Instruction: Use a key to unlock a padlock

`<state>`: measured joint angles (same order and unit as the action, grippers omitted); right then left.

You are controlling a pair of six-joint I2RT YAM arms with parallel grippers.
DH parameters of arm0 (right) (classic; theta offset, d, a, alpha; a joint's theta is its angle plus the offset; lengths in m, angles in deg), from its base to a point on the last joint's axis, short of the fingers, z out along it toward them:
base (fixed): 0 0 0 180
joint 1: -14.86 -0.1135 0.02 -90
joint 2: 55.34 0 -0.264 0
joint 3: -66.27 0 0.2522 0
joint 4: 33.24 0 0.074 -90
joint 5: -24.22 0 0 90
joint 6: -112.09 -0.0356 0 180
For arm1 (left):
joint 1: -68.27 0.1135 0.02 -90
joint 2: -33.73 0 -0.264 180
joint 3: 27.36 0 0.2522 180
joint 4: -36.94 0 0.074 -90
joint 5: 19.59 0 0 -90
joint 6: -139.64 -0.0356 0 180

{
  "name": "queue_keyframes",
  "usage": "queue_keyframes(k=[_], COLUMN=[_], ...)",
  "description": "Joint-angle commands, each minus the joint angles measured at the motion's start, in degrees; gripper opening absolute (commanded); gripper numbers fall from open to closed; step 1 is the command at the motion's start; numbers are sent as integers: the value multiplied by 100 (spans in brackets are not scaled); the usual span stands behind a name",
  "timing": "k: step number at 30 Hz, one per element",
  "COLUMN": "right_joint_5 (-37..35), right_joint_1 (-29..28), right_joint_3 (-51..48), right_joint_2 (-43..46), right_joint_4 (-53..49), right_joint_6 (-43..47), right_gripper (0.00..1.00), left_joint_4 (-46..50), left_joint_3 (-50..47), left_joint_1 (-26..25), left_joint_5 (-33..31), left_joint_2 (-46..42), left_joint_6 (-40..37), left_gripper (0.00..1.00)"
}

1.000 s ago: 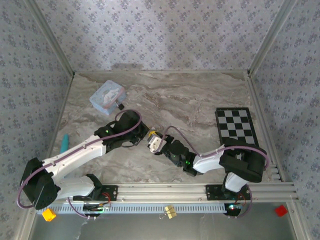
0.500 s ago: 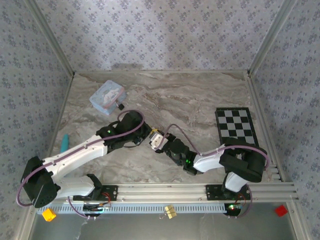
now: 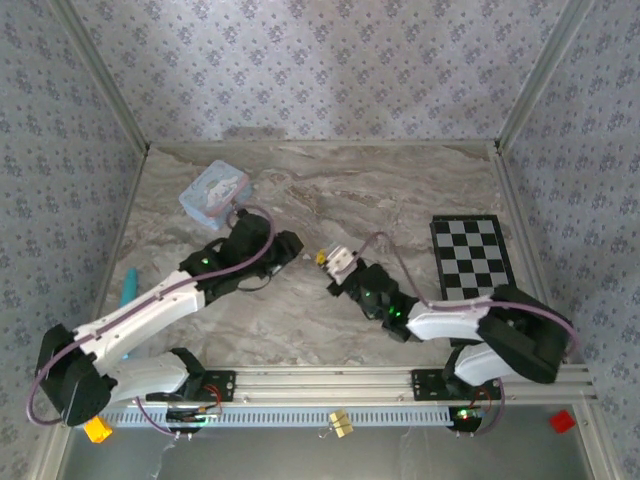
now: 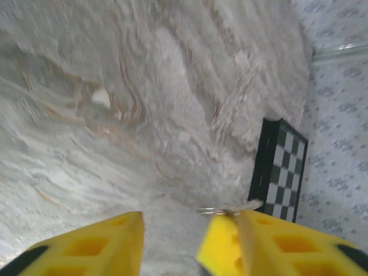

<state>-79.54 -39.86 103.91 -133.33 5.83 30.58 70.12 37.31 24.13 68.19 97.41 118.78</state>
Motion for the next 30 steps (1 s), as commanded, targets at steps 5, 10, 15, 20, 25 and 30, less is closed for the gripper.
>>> queue_keyframes(k=[5, 10, 15, 20, 25, 30], right_joint_5=[2002, 2762, 3659, 4231, 4506, 4647], right_joint_1=[786, 1161, 1278, 1296, 1292, 1309], right_joint_3=[-211, -391, -470, -432, -390, -335], right_joint_2=[1312, 1749, 1858, 1917, 1981, 2008], right_joint_4=[-1498, -1569, -1330, -1232, -1186, -1171], right_joint_6=[-2088, -2514, -2562, -2537, -2543, -2552], right_gripper=[0, 0, 0, 0, 0, 0], left_joint_4=[-686, -1478, -2092, -2460, -2552, -2712], left_joint_3=[-293, -716, -964, -1099, -1051, -985], left_joint_1=[195, 201, 202, 196, 196, 198], left_joint_5=[487, 1307, 2019, 2741, 3181, 3491], left_joint_2=[-920, -1127, -1122, -1097, -916, -664], left_joint_6=[-3305, -3760, -3962, -4117, -4172, -4173], left_gripper=[77, 78, 71, 65, 65, 61])
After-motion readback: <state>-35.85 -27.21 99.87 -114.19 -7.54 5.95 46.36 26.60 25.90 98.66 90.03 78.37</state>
